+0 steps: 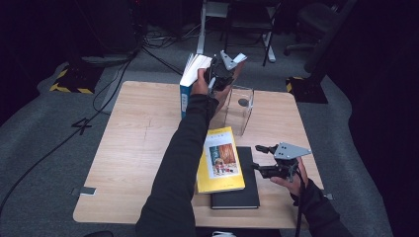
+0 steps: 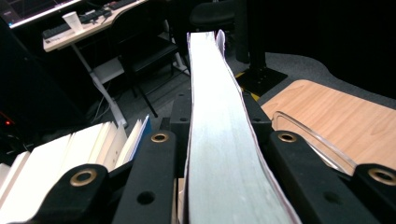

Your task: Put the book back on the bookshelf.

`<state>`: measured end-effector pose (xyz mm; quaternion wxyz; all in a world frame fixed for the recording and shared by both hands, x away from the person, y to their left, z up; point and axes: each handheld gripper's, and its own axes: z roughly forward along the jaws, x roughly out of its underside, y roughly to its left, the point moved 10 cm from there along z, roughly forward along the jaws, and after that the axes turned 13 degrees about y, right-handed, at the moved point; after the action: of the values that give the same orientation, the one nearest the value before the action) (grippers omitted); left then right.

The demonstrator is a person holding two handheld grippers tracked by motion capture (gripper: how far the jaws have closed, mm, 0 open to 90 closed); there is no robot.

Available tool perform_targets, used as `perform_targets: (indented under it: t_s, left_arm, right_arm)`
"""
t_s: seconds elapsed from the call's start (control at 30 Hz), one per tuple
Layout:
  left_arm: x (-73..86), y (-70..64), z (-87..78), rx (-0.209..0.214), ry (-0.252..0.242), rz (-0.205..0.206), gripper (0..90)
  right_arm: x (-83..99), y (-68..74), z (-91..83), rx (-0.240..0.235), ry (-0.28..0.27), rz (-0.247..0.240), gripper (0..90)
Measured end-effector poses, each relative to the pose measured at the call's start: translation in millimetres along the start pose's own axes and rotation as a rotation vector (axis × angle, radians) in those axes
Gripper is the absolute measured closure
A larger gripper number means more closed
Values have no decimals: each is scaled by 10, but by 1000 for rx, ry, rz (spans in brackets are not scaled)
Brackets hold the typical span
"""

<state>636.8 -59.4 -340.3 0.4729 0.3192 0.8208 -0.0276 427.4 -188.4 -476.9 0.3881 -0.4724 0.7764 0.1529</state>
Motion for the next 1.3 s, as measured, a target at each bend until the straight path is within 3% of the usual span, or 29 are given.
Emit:
perform_targets:
  t_s: [0.23,0.53,0.7,0.93,1.1,1.3]
  left_arm:
    - [-6,-15,75,-3,-37,12,725]
    - [164,-26,125,18,-74,-21,725]
    - [234,-22,78,32,-67,-31,724]
    - [353,-58,-13,48,-44,-11,722]
    - [420,-36,-51,64,-47,-34,722]
    - [484,8,-98,53,-50,-52,717]
  right_arm:
    - [-7,21,3,-7,-4,-14,359]
    - [-16,48,3,-21,-10,-23,363]
    - [-11,52,15,-21,-4,-23,363]
    - [2,53,15,-28,-1,-20,363]
    - [8,63,25,-31,7,-22,363]
    - [16,58,40,-32,11,-16,363]
